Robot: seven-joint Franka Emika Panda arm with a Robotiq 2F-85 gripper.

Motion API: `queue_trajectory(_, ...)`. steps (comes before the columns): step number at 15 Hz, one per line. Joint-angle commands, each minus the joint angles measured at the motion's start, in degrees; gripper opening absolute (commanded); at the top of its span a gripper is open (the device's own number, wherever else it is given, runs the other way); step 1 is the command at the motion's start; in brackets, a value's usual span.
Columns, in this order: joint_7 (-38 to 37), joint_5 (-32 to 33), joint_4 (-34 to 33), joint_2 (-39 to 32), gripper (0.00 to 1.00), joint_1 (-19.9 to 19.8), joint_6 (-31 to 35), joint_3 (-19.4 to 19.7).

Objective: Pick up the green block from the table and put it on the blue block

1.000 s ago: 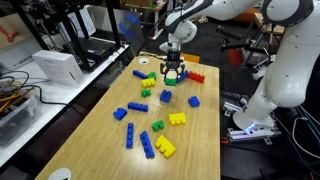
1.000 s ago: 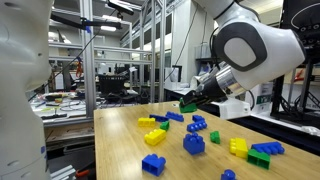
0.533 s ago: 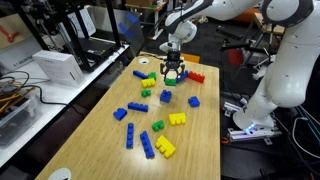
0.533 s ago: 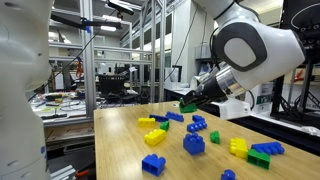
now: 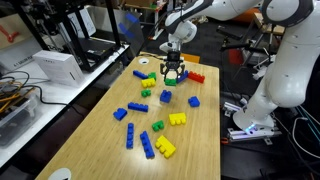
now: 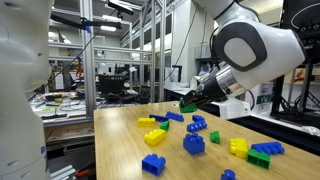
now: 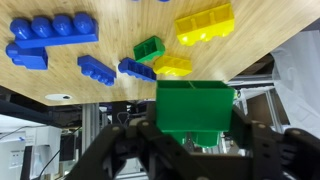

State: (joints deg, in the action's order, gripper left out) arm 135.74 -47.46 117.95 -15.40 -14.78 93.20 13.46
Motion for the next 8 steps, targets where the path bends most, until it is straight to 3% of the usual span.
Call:
queue_trajectory(1,-0.1,0.2,-0.1,0.0,0.7,-0.8,0.0,-0.8)
queue_trajectory(3,-0.1,0.2,-0.1,0.0,0.7,-0.8,0.0,-0.8)
queue_trajectory(4,-0.1,0.2,-0.1,0.0,0.45,-0.8,0.0,-0.8)
queue_trajectory(8,0.7,-1.1,-1.2,-1.6,0.45,-1.8,-2.2,-0.8)
